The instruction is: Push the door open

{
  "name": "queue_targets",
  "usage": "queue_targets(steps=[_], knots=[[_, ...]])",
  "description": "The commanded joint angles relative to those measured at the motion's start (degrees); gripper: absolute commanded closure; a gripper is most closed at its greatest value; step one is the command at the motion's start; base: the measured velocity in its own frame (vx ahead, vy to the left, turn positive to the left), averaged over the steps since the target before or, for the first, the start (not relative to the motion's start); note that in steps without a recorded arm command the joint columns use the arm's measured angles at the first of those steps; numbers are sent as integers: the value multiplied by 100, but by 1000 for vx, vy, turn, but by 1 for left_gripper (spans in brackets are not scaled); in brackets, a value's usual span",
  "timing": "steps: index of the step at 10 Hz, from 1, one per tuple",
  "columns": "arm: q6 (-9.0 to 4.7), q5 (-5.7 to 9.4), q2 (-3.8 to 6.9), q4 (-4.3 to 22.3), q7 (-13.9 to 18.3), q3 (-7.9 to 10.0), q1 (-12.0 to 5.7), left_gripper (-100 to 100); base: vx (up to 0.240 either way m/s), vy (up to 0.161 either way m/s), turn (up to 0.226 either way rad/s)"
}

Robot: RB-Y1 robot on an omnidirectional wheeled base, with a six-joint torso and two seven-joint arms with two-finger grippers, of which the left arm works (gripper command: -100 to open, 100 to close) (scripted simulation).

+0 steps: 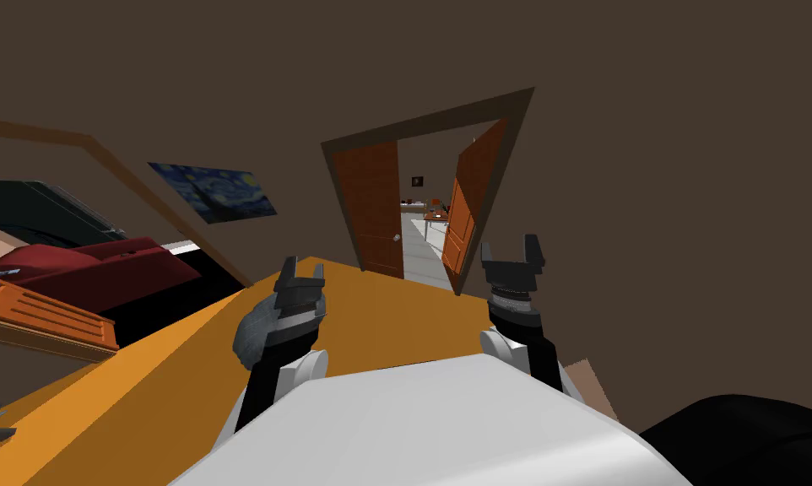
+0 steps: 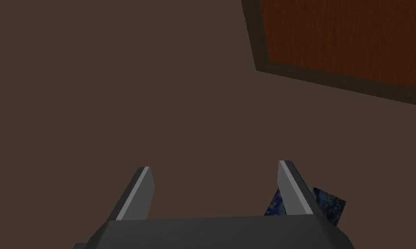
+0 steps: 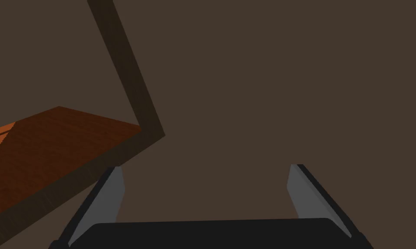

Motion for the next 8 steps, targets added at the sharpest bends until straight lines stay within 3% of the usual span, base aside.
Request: queue_targets(steps=[1, 8], knots=[[-62, 81, 77, 169, 104, -15, -53, -100, 148, -13, -93], [-381, 496, 349, 1036, 639, -93, -326, -100, 121, 46, -136]])
